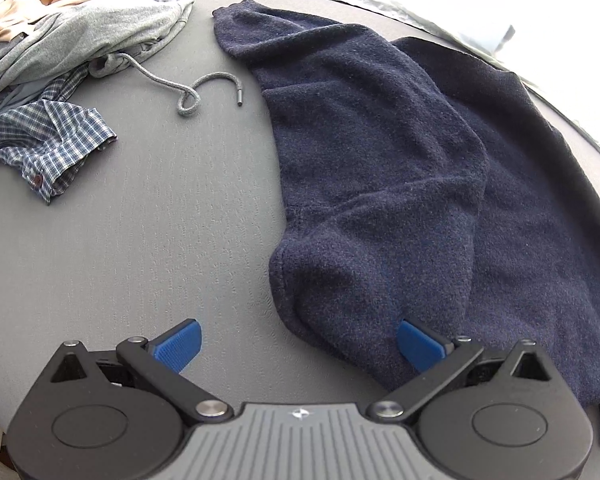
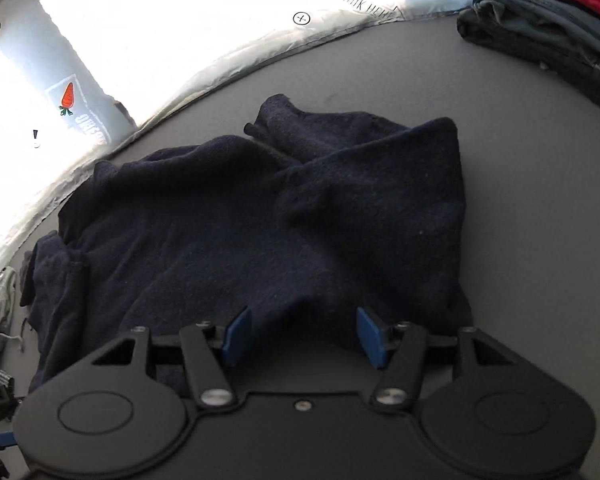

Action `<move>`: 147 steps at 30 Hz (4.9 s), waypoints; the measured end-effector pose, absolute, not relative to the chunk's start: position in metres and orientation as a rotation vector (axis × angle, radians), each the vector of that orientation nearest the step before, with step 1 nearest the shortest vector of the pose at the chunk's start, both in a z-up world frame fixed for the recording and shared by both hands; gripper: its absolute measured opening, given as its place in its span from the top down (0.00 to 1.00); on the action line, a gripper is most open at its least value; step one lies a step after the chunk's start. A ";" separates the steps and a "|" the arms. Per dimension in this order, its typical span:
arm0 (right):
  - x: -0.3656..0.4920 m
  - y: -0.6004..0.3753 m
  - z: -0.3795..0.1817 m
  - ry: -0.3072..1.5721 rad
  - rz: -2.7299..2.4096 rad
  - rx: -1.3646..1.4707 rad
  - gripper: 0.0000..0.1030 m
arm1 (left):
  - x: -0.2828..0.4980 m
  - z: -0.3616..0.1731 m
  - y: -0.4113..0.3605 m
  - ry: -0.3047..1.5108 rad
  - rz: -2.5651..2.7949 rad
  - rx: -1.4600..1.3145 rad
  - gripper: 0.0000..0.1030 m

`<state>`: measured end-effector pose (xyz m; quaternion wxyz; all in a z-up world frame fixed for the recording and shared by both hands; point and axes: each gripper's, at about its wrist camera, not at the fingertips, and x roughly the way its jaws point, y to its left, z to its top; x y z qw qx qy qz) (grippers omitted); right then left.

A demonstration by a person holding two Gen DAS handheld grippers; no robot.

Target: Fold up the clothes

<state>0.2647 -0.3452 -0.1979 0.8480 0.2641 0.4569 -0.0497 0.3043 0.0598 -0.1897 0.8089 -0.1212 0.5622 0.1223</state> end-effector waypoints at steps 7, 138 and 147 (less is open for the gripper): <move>0.278 -0.338 -0.211 0.961 -0.105 0.695 0.37 | 0.294 -0.185 0.053 1.188 0.213 -0.225 0.00; 0.423 -0.518 -0.233 0.775 -0.395 0.437 0.34 | 0.546 -0.222 -0.215 1.044 -0.483 -0.021 0.19; 0.425 -0.488 -0.213 0.761 -0.379 0.290 0.83 | 0.522 -0.220 -0.212 0.951 -0.486 -0.005 0.94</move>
